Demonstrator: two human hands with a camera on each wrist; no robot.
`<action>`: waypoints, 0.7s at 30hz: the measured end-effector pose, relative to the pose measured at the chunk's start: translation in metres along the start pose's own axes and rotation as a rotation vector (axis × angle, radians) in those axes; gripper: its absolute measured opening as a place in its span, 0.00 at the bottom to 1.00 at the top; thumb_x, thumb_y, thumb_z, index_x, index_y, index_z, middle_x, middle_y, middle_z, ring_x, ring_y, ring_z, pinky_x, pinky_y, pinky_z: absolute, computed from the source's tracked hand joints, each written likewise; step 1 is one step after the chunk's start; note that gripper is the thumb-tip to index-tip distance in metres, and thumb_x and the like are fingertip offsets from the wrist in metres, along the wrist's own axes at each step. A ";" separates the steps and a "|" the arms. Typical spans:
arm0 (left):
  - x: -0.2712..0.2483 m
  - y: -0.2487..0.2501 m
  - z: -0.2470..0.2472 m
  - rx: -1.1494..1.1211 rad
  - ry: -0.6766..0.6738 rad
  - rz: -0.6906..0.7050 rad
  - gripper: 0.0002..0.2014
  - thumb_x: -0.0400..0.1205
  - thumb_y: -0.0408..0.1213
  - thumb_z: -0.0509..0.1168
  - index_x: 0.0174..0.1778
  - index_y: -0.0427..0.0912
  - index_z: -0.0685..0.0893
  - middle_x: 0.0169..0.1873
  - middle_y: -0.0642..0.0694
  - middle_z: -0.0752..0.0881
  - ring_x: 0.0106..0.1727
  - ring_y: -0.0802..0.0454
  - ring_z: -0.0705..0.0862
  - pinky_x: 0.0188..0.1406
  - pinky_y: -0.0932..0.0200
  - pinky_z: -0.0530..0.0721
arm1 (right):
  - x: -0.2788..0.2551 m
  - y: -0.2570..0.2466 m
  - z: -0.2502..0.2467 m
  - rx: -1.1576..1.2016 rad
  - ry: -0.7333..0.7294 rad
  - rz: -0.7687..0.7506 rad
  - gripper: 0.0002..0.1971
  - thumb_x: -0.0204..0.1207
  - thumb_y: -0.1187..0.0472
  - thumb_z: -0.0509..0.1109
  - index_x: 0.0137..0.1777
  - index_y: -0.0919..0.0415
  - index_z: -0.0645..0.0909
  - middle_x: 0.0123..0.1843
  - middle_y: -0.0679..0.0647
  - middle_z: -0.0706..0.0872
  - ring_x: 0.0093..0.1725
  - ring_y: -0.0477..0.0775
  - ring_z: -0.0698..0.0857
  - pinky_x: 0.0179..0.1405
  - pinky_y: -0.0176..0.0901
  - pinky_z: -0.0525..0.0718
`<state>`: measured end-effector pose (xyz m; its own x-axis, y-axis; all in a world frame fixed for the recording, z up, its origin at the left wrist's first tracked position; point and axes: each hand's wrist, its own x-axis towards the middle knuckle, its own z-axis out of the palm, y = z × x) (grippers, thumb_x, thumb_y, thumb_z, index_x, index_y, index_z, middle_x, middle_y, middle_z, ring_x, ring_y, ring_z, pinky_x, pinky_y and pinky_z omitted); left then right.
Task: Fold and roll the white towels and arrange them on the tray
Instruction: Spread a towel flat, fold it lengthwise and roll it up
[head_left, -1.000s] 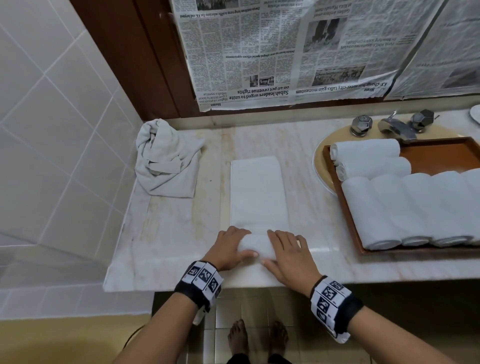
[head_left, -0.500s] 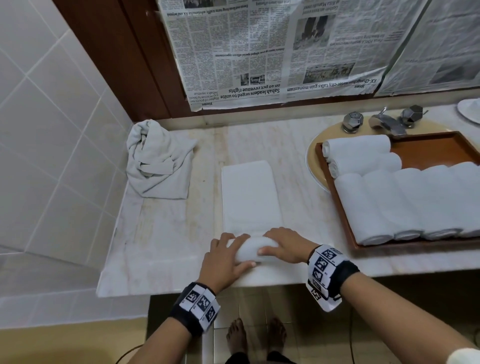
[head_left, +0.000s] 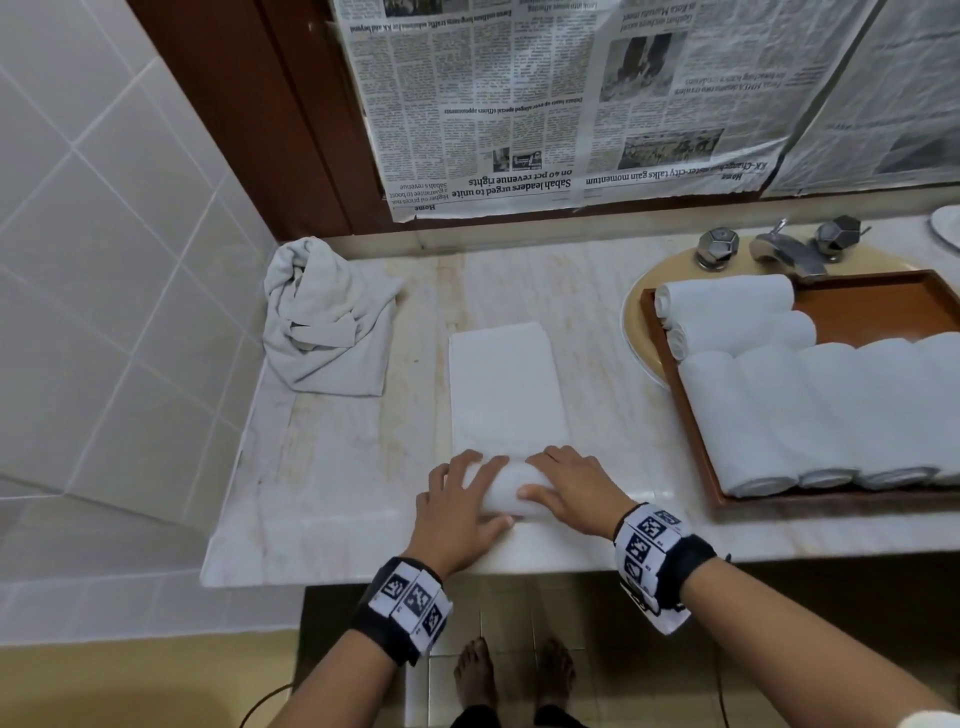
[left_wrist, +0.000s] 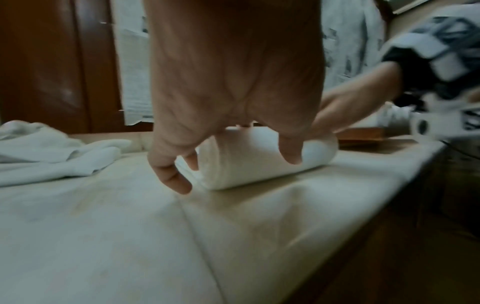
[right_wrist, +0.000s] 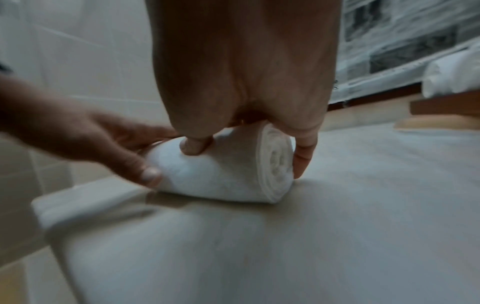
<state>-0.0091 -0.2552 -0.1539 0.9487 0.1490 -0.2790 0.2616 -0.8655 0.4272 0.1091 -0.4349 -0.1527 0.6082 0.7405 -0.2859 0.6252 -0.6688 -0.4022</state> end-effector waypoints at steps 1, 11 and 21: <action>-0.004 0.001 0.003 0.026 0.028 0.008 0.38 0.78 0.63 0.65 0.83 0.68 0.56 0.80 0.56 0.56 0.78 0.47 0.56 0.70 0.42 0.71 | 0.002 0.001 0.000 0.063 -0.031 0.024 0.34 0.80 0.30 0.51 0.74 0.53 0.74 0.69 0.51 0.79 0.69 0.55 0.74 0.66 0.55 0.72; 0.016 0.000 -0.016 -0.027 -0.255 -0.088 0.40 0.74 0.70 0.68 0.81 0.65 0.63 0.75 0.51 0.67 0.75 0.44 0.65 0.71 0.40 0.71 | -0.020 -0.018 0.008 -0.171 0.154 0.075 0.34 0.80 0.37 0.37 0.68 0.54 0.77 0.61 0.51 0.84 0.62 0.57 0.79 0.62 0.55 0.70; -0.006 0.011 -0.004 0.081 -0.117 -0.054 0.42 0.77 0.66 0.65 0.83 0.67 0.51 0.81 0.55 0.56 0.77 0.42 0.60 0.72 0.40 0.67 | -0.013 -0.004 0.010 -0.126 0.078 -0.013 0.59 0.63 0.19 0.20 0.73 0.52 0.75 0.65 0.51 0.81 0.65 0.56 0.77 0.61 0.54 0.73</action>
<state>-0.0110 -0.2639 -0.1438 0.9054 0.1435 -0.3996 0.2916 -0.8943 0.3394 0.0940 -0.4407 -0.1559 0.6328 0.7451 -0.2109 0.6866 -0.6658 -0.2921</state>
